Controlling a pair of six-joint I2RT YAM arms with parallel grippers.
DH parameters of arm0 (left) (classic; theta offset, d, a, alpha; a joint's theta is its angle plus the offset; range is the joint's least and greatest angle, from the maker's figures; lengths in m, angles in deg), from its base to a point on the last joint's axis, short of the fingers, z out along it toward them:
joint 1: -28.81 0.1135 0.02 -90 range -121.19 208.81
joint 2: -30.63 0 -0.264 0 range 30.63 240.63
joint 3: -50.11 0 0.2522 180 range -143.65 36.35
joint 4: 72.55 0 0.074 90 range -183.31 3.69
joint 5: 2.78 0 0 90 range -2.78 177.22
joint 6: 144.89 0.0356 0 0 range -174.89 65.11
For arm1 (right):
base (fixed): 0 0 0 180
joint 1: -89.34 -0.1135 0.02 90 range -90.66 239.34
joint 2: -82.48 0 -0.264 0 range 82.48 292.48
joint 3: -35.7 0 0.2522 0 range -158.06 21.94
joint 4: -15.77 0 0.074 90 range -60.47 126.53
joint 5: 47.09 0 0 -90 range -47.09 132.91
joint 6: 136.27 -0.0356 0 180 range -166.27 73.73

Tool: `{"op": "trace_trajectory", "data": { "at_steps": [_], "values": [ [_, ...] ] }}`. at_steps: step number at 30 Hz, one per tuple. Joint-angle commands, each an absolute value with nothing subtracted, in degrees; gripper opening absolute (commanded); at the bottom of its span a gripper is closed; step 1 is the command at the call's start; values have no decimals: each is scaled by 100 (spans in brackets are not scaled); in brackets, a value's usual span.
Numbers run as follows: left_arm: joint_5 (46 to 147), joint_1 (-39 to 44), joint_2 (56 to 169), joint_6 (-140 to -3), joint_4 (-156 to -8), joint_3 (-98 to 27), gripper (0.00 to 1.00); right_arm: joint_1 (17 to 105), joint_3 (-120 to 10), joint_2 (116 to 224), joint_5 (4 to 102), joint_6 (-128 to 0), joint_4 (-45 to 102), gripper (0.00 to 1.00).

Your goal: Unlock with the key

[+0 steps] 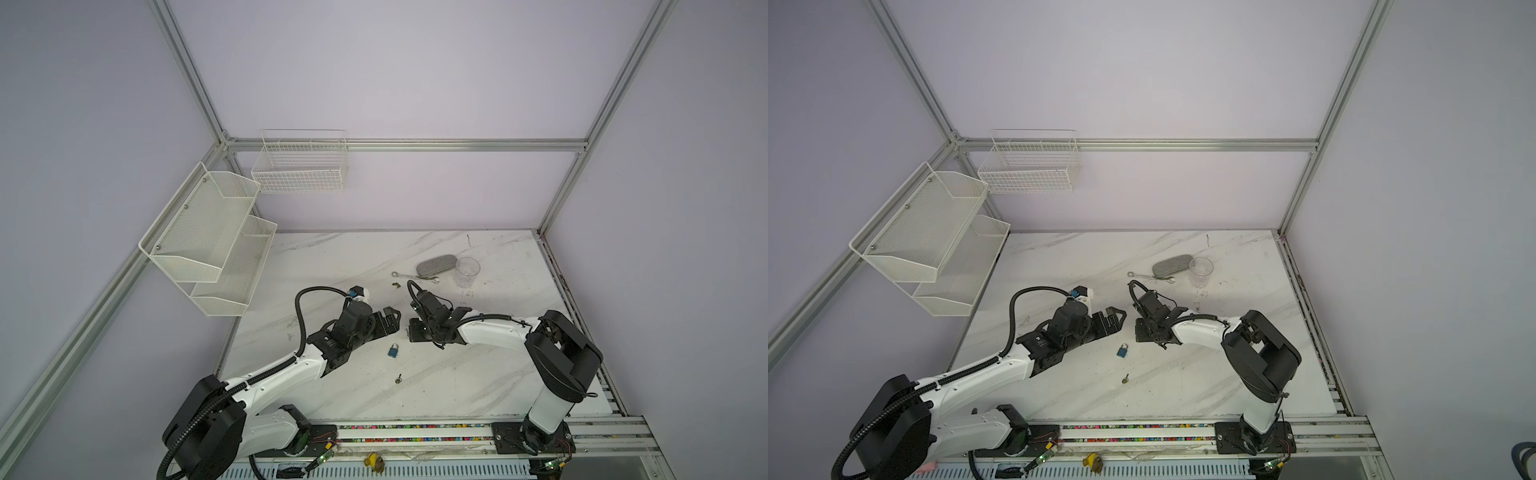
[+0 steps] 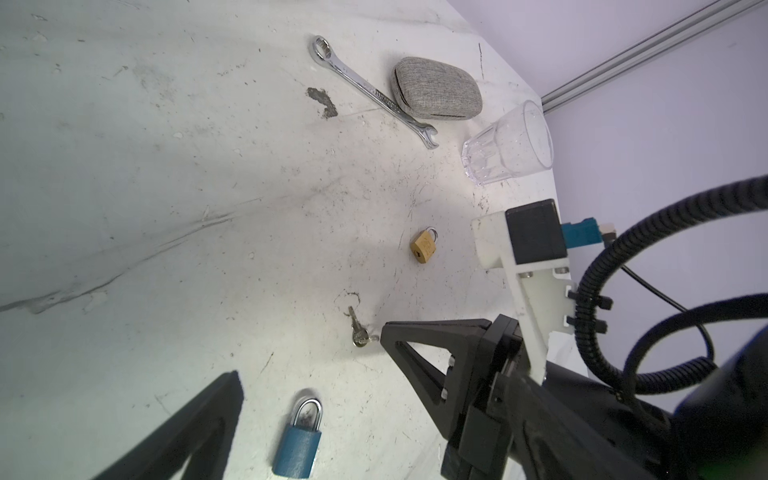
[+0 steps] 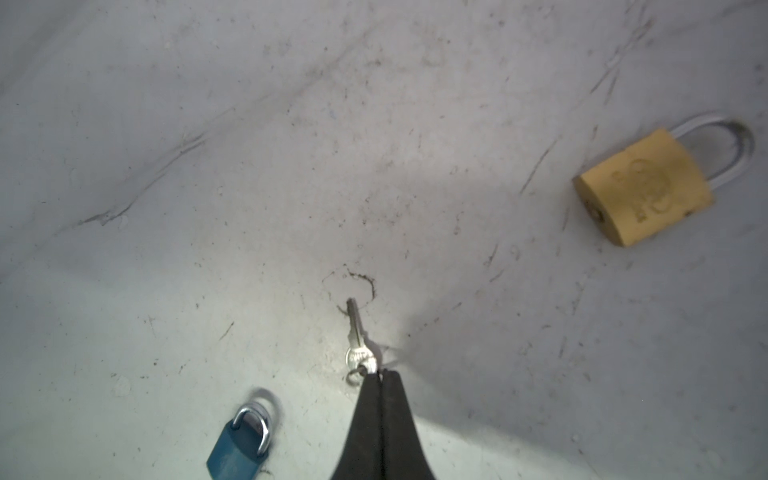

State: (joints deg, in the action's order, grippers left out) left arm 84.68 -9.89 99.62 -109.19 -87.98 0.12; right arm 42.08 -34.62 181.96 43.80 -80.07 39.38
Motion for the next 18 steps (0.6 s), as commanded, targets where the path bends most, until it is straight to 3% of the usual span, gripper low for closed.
{"op": "trace_trajectory", "data": {
  "at_steps": [1, 12, 14, 18],
  "values": [
    [8551, -987, 9848, -10997, -8558, -290, 100, 4236, -3346, 17891, 4343, -8017, 3863, 0],
    [8585, -935, 9774, -11006, -8532, -313, 100, 4313, -3460, 17760, 4234, -7809, 3940, 1],
    [8540, -924, 9747, -11015, -8556, -287, 100, 4285, -3569, 17817, 4227, -7856, 4005, 15],
    [8440, -888, 9650, -11068, -8615, -199, 100, 4229, -3581, 17914, 4048, -8158, 4058, 25]
  ]
}}
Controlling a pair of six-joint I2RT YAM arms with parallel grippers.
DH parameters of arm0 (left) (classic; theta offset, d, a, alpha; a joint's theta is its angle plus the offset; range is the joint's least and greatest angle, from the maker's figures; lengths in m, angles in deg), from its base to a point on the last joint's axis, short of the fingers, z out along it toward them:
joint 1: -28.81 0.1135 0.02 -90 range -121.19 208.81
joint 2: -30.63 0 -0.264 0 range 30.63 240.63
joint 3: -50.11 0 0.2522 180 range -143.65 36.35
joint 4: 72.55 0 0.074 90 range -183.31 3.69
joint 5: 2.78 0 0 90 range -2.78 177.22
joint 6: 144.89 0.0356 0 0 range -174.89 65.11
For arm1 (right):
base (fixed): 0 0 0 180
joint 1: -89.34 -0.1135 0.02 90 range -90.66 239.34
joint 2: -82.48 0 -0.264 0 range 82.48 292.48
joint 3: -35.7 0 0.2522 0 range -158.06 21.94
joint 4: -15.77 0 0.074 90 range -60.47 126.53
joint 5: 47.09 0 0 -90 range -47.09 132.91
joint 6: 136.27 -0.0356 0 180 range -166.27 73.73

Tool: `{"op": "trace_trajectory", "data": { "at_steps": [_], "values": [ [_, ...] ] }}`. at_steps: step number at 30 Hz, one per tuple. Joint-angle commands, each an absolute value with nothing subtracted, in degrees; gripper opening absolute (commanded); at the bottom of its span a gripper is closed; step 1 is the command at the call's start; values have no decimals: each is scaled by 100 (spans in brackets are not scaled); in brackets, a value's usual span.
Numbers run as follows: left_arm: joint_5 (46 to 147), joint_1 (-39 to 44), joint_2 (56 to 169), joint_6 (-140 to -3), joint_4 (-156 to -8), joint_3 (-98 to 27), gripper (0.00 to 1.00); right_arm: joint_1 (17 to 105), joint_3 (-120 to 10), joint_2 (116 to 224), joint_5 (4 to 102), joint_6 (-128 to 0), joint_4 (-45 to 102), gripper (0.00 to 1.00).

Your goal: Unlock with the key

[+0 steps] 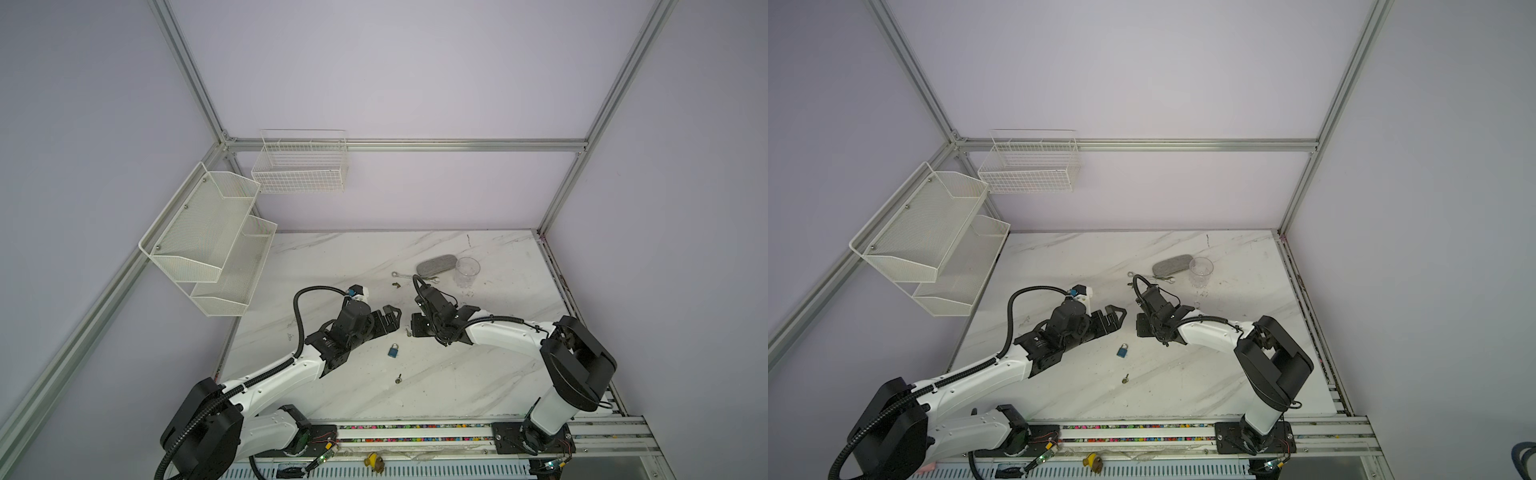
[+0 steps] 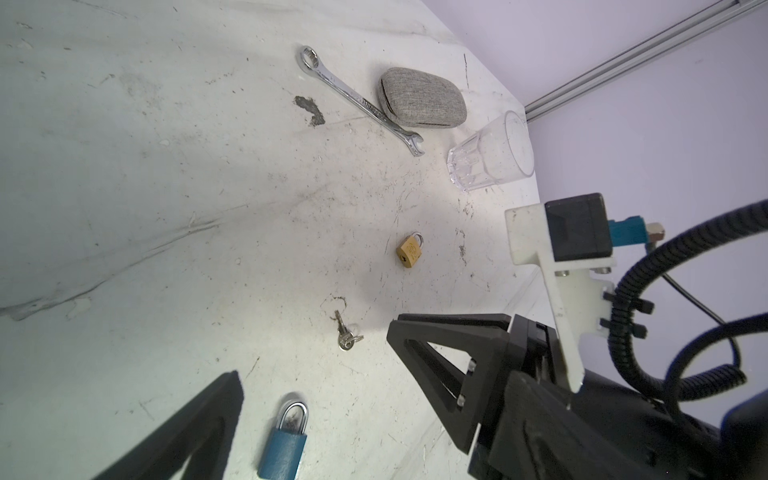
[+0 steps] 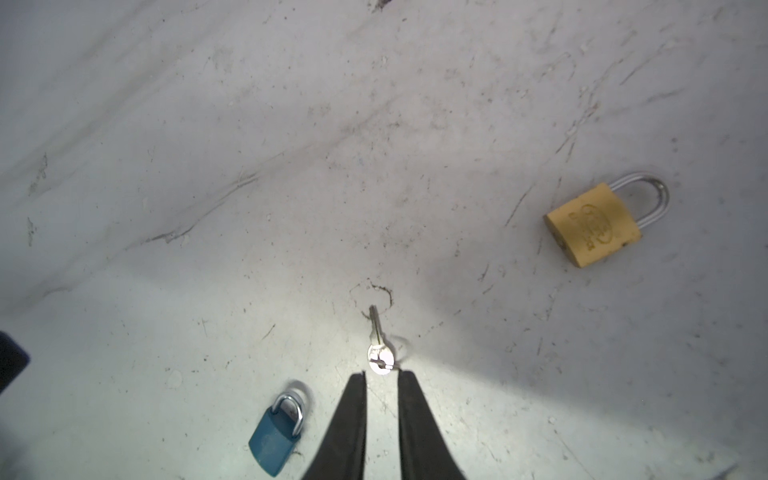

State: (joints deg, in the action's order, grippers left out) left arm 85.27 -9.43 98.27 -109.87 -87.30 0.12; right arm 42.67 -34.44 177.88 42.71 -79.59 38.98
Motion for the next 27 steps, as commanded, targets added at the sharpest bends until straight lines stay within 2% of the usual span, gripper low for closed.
{"op": "trace_trajectory", "data": {
  "at_steps": [1, 12, 27],
  "values": [
    [8401, -883, 9610, -11083, -8630, -168, 100, 4215, -3588, 17965, 4056, -8207, 4056, 26],
    [8283, -744, 9451, -11096, -8752, -10, 100, 3885, -3879, 18437, 3720, -8599, 4208, 32],
    [8395, -663, 9469, -11123, -8710, 70, 100, 3706, -4014, 18768, 3213, -8734, 4336, 32]
  ]
}}
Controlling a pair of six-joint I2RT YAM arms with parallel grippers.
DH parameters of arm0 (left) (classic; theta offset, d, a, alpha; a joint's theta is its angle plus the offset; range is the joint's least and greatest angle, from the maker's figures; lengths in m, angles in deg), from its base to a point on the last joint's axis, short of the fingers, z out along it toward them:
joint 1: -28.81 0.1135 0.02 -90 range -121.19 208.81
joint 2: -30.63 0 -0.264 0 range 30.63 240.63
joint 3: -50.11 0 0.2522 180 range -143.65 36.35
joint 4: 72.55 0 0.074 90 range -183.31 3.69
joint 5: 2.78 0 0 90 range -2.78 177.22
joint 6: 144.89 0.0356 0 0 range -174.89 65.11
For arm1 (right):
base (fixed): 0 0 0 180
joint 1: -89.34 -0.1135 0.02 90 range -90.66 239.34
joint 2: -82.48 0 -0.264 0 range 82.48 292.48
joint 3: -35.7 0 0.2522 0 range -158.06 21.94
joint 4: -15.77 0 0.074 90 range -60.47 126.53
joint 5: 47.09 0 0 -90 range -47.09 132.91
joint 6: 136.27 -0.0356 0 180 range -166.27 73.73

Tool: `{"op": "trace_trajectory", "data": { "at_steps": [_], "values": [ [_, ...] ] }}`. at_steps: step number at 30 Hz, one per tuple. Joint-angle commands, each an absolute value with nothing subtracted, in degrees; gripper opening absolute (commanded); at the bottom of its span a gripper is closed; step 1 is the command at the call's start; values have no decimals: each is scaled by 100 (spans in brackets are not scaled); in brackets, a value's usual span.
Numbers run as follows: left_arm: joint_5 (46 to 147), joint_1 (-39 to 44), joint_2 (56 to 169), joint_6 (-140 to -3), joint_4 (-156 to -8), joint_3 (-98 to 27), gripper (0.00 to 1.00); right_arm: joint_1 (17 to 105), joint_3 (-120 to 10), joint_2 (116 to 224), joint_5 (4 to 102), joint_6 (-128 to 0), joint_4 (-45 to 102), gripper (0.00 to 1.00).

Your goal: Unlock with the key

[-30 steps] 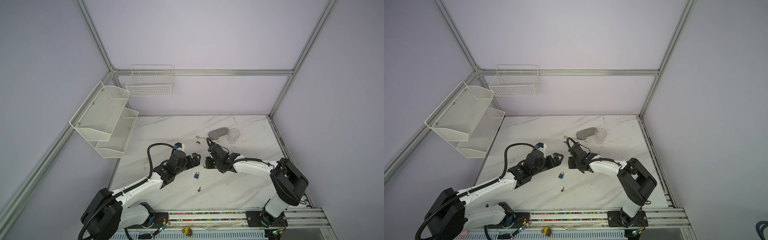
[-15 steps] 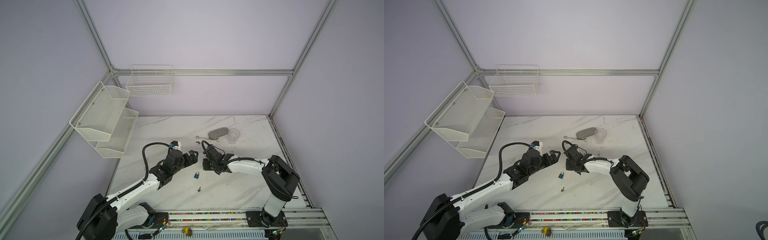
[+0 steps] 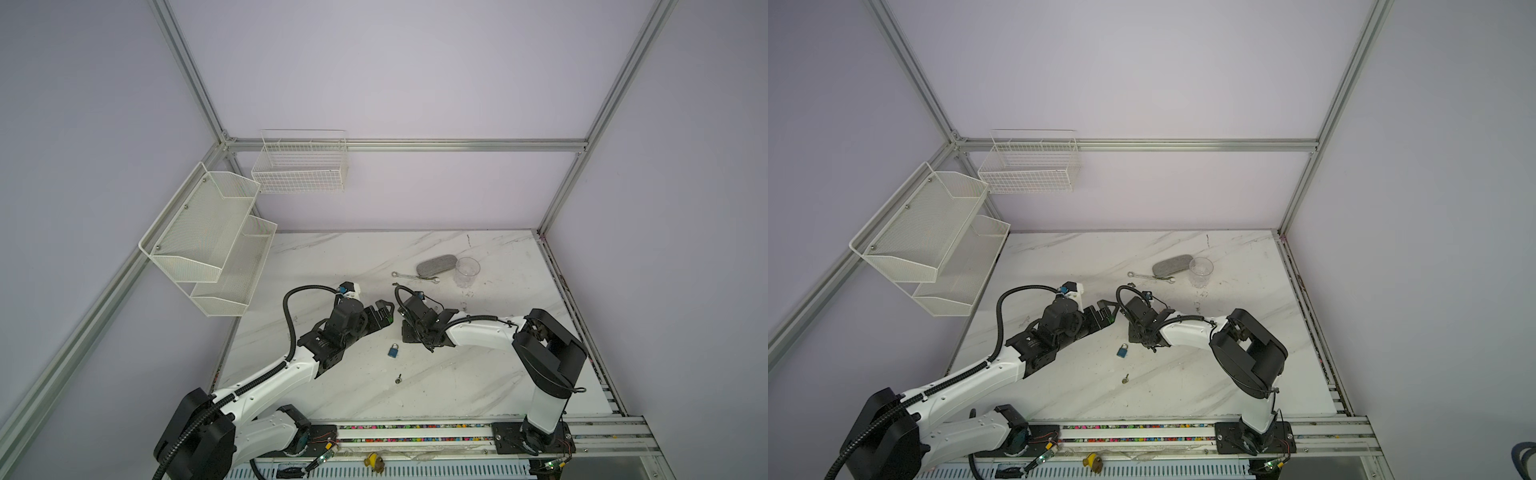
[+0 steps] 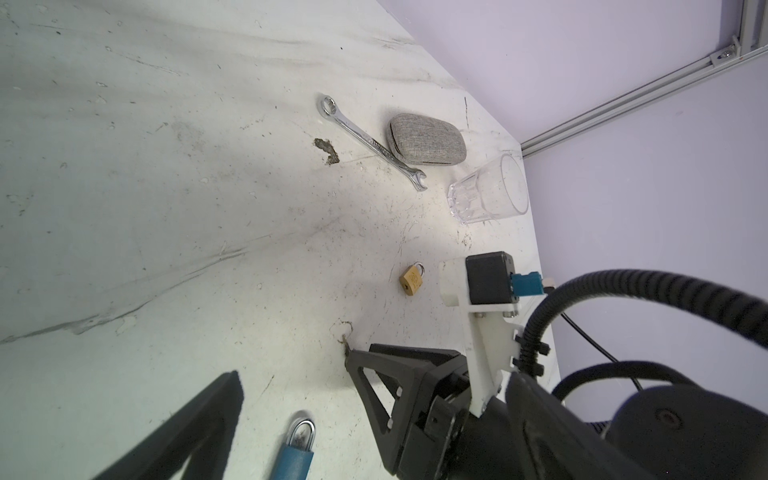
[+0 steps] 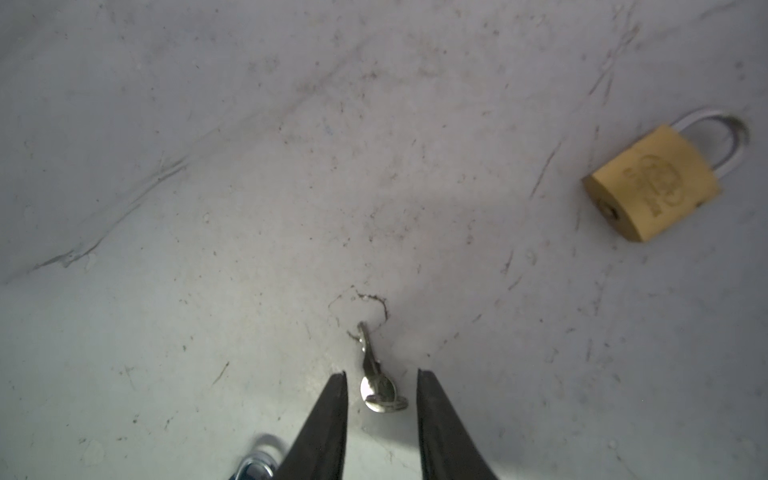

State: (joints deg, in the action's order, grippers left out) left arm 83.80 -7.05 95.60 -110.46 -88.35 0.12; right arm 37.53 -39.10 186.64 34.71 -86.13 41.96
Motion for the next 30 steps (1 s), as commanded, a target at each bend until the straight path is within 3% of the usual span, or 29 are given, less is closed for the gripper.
{"op": "trace_trajectory", "data": {
  "at_steps": [1, 30],
  "values": [
    [8397, -661, 9470, -11130, -8697, 74, 100, 3706, -4012, 18785, 3200, -8738, 4325, 31],
    [8564, -627, 9585, -11223, -8647, 27, 100, 3716, -3700, 18335, 3337, -8654, 4089, 6]
  ]
}}
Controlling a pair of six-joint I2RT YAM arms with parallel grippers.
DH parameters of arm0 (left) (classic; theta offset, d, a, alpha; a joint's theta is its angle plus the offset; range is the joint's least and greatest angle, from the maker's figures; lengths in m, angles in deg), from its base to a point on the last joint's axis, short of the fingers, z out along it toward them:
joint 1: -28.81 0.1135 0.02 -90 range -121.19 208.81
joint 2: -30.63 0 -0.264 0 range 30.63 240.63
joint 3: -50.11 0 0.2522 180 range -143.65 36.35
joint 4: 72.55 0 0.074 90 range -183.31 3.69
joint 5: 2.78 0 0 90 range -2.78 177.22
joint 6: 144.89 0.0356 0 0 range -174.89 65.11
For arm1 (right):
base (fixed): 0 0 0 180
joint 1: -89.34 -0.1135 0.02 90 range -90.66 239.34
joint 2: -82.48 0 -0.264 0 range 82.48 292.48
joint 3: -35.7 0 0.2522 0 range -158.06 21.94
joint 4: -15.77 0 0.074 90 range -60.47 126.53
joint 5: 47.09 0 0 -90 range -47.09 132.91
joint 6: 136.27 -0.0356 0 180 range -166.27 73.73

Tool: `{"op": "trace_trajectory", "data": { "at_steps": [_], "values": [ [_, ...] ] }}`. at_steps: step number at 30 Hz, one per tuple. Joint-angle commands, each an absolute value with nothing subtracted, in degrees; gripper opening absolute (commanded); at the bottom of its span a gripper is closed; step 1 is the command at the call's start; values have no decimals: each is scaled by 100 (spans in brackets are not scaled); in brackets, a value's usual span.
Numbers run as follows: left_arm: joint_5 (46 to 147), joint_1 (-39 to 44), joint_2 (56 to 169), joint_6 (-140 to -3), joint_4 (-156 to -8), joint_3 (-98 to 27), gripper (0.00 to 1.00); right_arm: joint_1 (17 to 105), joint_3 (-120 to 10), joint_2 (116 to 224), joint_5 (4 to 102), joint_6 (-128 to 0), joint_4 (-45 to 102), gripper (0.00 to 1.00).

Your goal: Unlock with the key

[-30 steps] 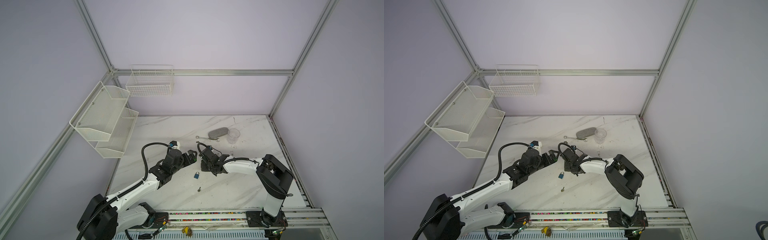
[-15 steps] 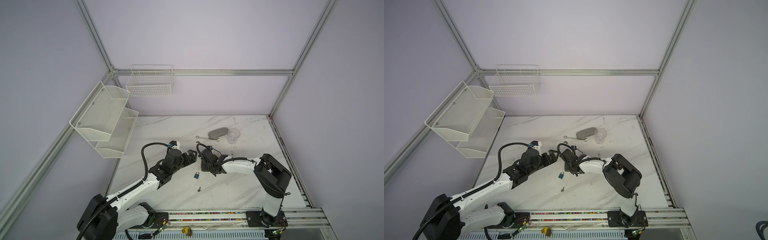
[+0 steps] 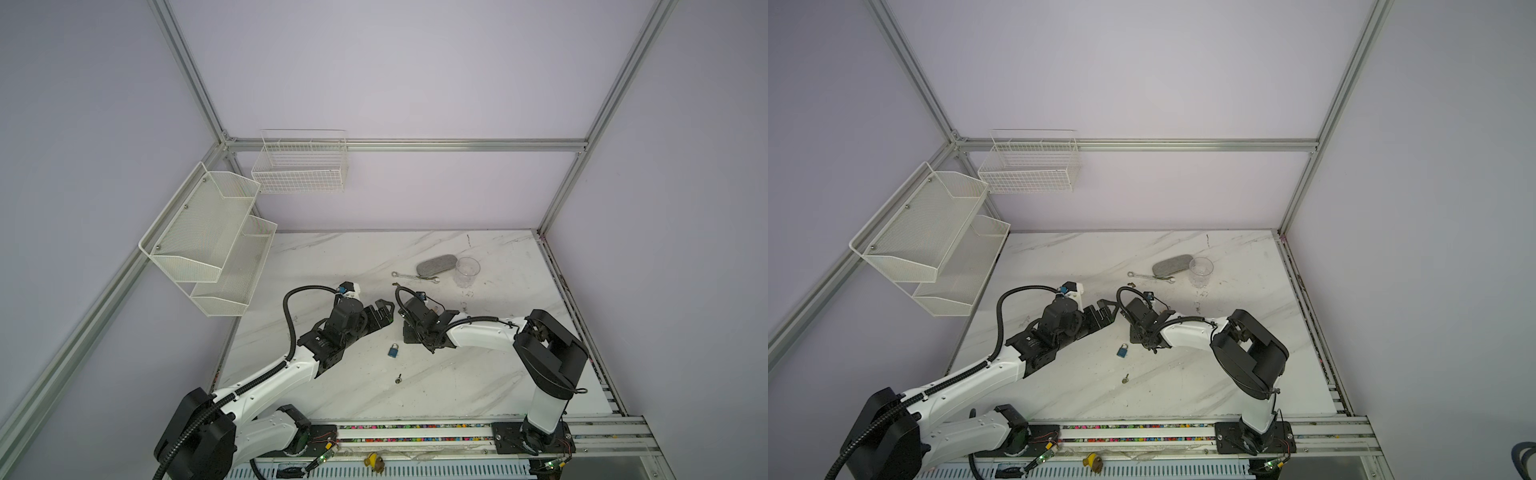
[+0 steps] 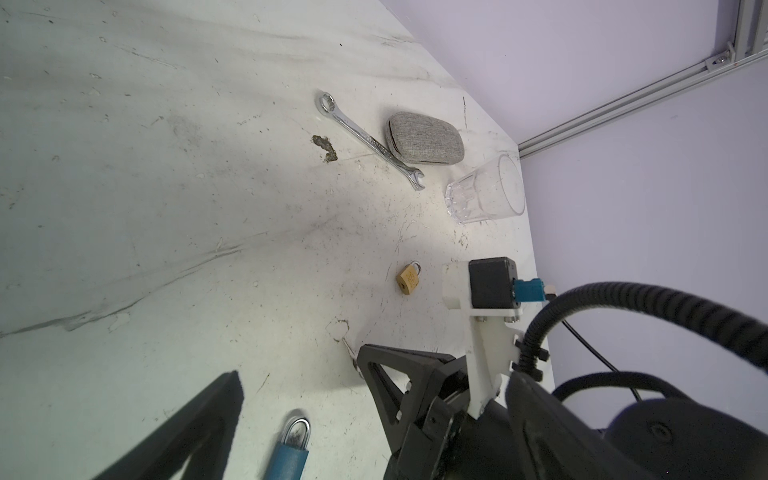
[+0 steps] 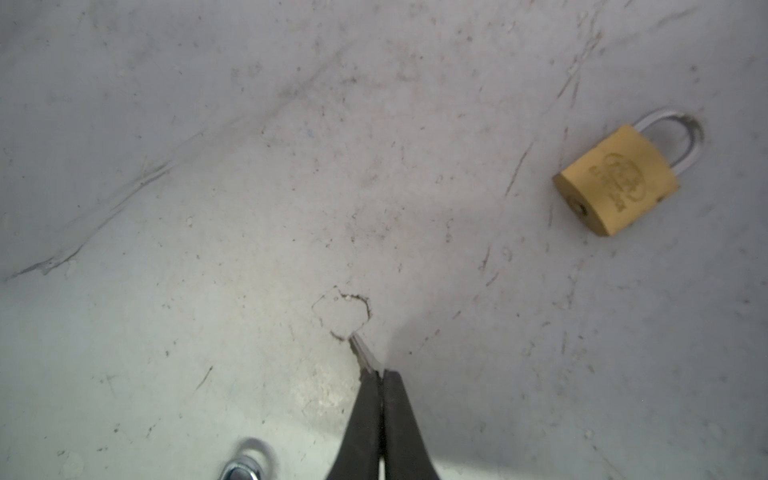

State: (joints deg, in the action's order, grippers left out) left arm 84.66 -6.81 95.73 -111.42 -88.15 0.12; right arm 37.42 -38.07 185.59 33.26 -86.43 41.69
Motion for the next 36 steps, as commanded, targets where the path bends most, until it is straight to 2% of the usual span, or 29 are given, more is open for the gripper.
{"op": "trace_trajectory", "data": {
  "at_steps": [1, 8, 22, 29, 36],
  "values": [
    [8572, -626, 9585, -11228, -8642, 19, 100, 3714, -3687, 18314, 3351, -8661, 4072, 5],
    [8841, -610, 9652, -11711, -8428, -71, 100, 3838, -3700, 17940, 3465, -8581, 3979, 2],
    [9627, -521, 10065, -13843, -7057, -394, 100, 4087, -3797, 16625, 3480, -8176, 3735, 1],
    [9590, -538, 10159, -14333, -6834, -755, 100, 4091, -3927, 16188, 3745, -7907, 3132, 0],
    [9293, -625, 10084, -14690, -6582, -910, 100, 4066, -4007, 16208, 4218, -7878, 2576, 0]
  ]
}}
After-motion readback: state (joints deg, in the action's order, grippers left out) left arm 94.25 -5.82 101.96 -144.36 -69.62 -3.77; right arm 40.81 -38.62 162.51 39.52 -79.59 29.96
